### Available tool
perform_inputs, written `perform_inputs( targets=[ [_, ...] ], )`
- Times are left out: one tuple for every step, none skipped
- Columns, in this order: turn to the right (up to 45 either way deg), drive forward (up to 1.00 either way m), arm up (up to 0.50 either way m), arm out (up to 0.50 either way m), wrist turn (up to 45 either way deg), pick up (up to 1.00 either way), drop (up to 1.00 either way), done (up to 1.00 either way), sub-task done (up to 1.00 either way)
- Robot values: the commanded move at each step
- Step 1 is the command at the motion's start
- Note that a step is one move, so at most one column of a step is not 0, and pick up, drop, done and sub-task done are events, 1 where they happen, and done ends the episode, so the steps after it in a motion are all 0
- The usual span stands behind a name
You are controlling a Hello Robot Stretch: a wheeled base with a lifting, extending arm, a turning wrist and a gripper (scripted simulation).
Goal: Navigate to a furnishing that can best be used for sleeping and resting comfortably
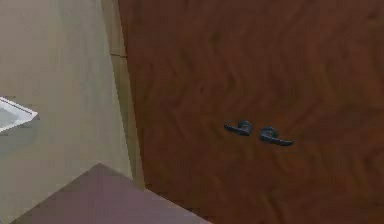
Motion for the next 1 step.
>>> perform_inputs(
  targets=[
    [45.0,0.00,0.00,0.00,0.0,0.00,0.00,0.00,0.00]
  ],
)
